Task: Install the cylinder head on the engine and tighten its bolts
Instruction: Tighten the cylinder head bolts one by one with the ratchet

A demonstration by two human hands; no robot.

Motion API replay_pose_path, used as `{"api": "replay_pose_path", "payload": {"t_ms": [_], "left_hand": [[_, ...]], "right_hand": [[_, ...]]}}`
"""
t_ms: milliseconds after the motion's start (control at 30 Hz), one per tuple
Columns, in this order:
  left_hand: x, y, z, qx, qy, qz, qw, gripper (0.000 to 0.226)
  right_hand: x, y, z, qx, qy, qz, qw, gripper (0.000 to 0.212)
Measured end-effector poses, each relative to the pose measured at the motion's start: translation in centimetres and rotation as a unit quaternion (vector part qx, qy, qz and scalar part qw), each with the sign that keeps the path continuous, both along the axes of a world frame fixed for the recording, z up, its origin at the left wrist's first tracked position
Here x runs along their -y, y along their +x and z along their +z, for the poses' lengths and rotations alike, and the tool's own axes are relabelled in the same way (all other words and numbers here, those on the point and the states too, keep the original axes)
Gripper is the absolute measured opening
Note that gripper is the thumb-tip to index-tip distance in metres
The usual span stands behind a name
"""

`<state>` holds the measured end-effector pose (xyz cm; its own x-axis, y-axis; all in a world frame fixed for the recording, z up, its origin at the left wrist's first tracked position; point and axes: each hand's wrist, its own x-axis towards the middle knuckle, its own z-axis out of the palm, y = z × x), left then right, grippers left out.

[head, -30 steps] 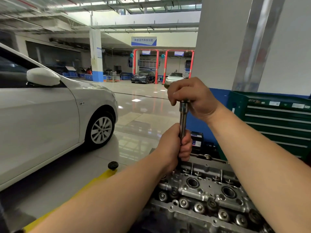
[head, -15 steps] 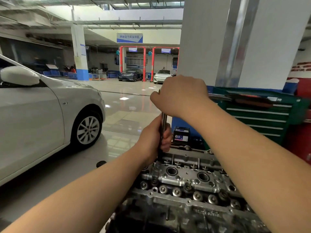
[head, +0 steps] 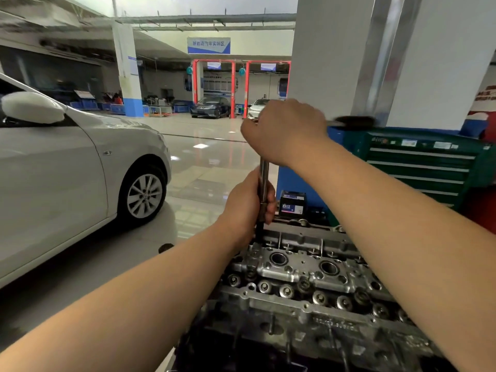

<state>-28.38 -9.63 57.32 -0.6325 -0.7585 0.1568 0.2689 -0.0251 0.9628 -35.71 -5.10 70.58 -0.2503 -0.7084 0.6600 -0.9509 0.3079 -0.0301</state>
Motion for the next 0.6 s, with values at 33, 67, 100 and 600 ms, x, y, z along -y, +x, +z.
{"api": "replay_pose_path", "payload": {"t_ms": [33, 67, 100, 600], "left_hand": [[-0.2, -0.2, 0.0, 0.005, -0.014, 0.038, 0.999, 0.061], [-0.3, -0.4, -0.1, 0.003, -0.026, 0.064, 0.998, 0.062], [-0.4, -0.6, -0.2, -0.007, -0.03, 0.077, 0.997, 0.062], [0.8, 0.4, 0.1, -0.039, 0.003, -0.14, 0.989, 0.046]], "right_hand": [[-0.6, 0.1, 0.3, -0.04, 0.027, -0.073, 0.996, 0.039], [-1.1, 0.3, 0.5, -0.074, 0.052, -0.102, 0.991, 0.041], [-1.4, 0.4, 0.6, -0.106, 0.068, -0.101, 0.987, 0.045], [0.1, -2.2, -0.8, 0.055, 0.005, 0.252, 0.966, 0.041]]}}
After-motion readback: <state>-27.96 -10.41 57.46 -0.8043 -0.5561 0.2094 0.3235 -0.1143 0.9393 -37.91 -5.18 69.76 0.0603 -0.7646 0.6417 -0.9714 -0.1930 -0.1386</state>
